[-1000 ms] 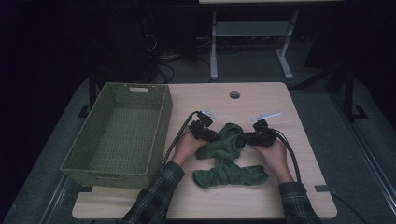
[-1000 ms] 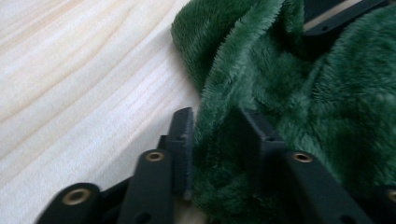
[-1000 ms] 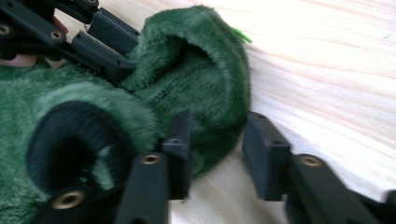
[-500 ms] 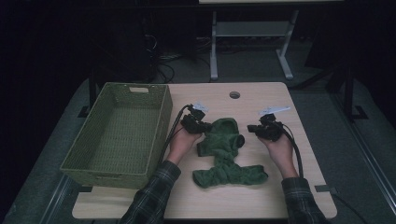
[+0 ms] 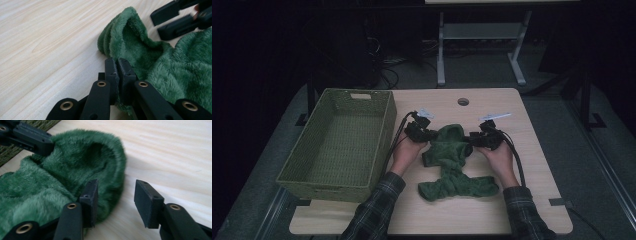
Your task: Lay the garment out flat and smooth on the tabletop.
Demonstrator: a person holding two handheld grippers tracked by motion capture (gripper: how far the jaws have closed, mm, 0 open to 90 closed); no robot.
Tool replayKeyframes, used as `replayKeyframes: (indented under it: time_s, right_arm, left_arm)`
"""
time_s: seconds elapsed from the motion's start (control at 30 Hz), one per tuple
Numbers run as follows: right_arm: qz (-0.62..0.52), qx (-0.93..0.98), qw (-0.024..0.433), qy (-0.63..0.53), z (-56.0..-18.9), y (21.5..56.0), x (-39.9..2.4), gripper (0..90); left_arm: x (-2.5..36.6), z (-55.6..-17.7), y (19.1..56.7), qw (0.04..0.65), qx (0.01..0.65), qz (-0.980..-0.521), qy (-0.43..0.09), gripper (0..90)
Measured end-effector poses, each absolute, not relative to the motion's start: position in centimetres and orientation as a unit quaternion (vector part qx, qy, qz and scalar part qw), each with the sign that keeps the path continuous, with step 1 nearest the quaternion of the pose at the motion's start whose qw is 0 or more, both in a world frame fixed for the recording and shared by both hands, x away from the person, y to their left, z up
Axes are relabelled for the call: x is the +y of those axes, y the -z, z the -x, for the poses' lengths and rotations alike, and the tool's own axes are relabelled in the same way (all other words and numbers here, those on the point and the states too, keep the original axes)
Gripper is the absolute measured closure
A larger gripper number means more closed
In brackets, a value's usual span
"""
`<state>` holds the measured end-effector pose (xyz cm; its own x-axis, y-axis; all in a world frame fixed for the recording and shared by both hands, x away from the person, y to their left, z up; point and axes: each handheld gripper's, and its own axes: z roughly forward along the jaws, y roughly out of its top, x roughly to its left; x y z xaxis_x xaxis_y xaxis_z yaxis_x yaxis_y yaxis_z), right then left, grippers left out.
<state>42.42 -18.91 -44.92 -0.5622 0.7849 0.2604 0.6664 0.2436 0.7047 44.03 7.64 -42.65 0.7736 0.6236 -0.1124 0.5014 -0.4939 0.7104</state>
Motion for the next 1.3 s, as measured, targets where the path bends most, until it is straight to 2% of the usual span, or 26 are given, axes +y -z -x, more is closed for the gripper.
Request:
replayKeyframes:
  time_s: [0.07,0.17,0.27,0.33,0.4,0.63,0.8,1.03,1.3]
  right_arm:
    - [-0.467,0.789,0.061,-0.394,-42.7,45.4,-18.2,52.8]
    - [-0.470,0.798,0.048,-0.375,-42.8,46.2,-17.7,58.5]
    - [-0.466,0.806,0.044,-0.363,-42.8,46.8,-17.6,75.7]
    - [-0.463,0.809,0.048,-0.359,-42.7,46.8,-17.6,83.6]
    - [-0.461,0.811,0.060,-0.354,-42.5,46.5,-17.7,87.1]
    - [-0.463,0.790,0.132,-0.379,-42.1,43.2,-20.2,88.8]
    - [-0.461,0.780,0.160,-0.392,-42.0,42.0,-21.6,89.0]
    - [-0.471,0.792,0.142,-0.362,-43.0,44.7,-21.8,89.1]
    - [-0.471,0.807,0.140,-0.327,-43.4,46.7,-21.5,88.9]
  left_arm:
    - [7.7,-44.0,42.7,0.382,0.327,-0.861,-0.080,86.7]
    - [7.6,-44.0,42.6,0.383,0.328,-0.860,-0.080,86.7]
    - [7.6,-44.0,42.7,0.384,0.329,-0.859,-0.079,86.7]
    - [7.6,-43.9,42.6,0.382,0.328,-0.860,-0.080,86.6]
    - [7.7,-43.9,42.6,0.389,0.331,-0.856,-0.079,86.6]
    - [8.0,-43.9,42.2,0.400,0.334,-0.849,-0.089,86.5]
    - [7.9,-44.1,42.6,0.396,0.333,-0.849,-0.104,86.6]
    - [7.7,-45.6,45.2,0.381,0.356,-0.845,-0.113,87.5]
    - [7.0,-46.3,46.9,0.360,0.350,-0.857,-0.118,86.1]
